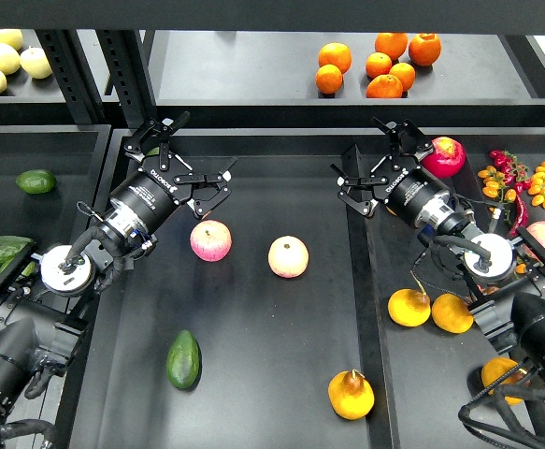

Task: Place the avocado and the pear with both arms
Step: 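Swing the left gripper down toward the dark green avocado nearer the robot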

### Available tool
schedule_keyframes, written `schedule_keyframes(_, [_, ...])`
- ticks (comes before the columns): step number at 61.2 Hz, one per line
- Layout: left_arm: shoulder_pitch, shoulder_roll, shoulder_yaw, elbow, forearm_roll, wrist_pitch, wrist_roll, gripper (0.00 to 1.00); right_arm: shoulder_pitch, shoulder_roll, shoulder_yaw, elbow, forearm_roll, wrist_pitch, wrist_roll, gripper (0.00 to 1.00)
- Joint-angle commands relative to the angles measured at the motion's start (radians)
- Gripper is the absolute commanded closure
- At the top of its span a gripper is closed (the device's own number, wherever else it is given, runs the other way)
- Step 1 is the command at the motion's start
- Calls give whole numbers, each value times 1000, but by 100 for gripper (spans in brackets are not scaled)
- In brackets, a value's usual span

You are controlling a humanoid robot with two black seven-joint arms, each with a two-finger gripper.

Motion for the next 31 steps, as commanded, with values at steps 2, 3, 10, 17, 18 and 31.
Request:
schedule_keyframes(2, [1,0,-1,5,0,0,4,1,0,0,0,0,0,0,0,0])
schedule_keyframes(3, [1,0,-1,5,0,0,4,1,0,0,0,0,0,0,0,0])
schedule_keyframes(10, [1,0,-1,2,0,0,-4,1,1,0,0,-2,0,0,0,0])
schedule_keyframes(17, [-2,0,-1,2,0,0,-4,1,0,0,0,-2,0,0,0,0])
schedule_keyframes(18, [-2,0,-1,2,0,0,-4,1,0,0,0,-2,0,0,0,0])
schedule_keyframes(31, [-7,0,-11,14,0,0,37,1,1,0,0,-2,0,0,0,0])
